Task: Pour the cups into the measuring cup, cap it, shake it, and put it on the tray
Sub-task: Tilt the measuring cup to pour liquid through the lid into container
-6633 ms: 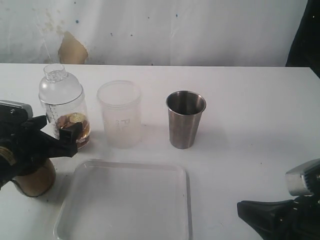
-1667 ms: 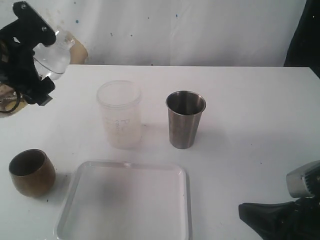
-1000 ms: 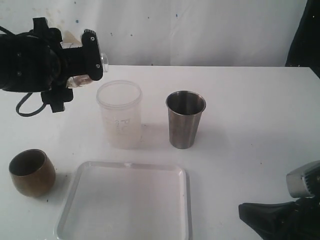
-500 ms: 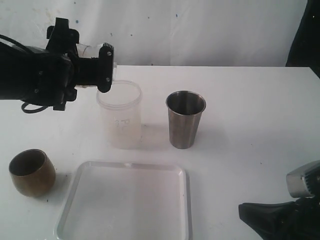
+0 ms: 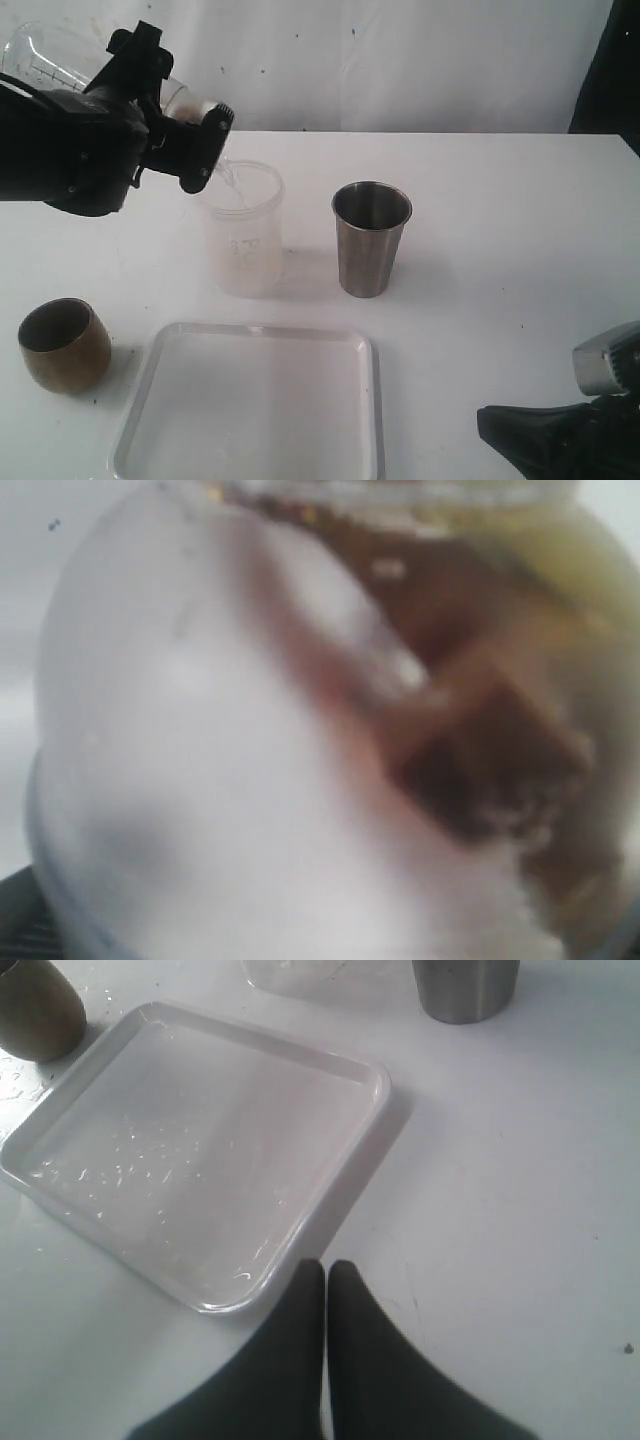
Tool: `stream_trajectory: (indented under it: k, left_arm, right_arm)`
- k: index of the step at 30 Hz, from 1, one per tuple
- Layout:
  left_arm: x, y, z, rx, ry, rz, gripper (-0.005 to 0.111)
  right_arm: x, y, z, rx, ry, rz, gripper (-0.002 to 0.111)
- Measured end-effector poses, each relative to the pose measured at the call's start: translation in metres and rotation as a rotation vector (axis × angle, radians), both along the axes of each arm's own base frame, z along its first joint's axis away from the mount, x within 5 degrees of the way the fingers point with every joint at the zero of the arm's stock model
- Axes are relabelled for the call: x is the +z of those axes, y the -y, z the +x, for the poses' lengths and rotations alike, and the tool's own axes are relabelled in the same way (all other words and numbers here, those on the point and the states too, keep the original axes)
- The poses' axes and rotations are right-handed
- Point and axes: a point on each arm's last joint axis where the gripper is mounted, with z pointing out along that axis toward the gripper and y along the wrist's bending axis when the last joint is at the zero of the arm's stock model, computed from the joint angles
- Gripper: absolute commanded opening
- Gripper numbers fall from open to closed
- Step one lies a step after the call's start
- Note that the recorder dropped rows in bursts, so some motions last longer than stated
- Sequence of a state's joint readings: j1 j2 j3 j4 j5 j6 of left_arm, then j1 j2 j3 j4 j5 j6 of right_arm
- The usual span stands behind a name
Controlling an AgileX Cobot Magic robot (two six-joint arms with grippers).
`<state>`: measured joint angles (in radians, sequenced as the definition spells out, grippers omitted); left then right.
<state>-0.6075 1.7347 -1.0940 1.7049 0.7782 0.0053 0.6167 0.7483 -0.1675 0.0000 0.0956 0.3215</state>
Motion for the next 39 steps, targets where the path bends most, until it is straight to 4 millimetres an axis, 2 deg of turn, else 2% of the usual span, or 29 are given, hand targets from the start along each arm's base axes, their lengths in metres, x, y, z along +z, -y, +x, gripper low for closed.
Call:
stream_trajectory:
  k: [7, 31, 39]
  left_arm:
    - [0.000, -0.001, 0.000, -0.015, -0.012, 0.080, 0.000]
    - [0.001, 0.002, -0.001, -0.056, -0.032, 0.188, 0.000]
    - [0.018, 0.011, 0.004, -0.068, 0.017, 0.170, 0.000]
  right_arm:
    - [0.000, 0.000, 0.000, 0.000, 0.000, 0.000, 0.000]
    - [0.000, 0.000, 0.000, 0.000, 0.000, 0.000, 0.000]
    - [0.000, 0.000, 0.000, 0.000, 0.000, 0.000, 0.000]
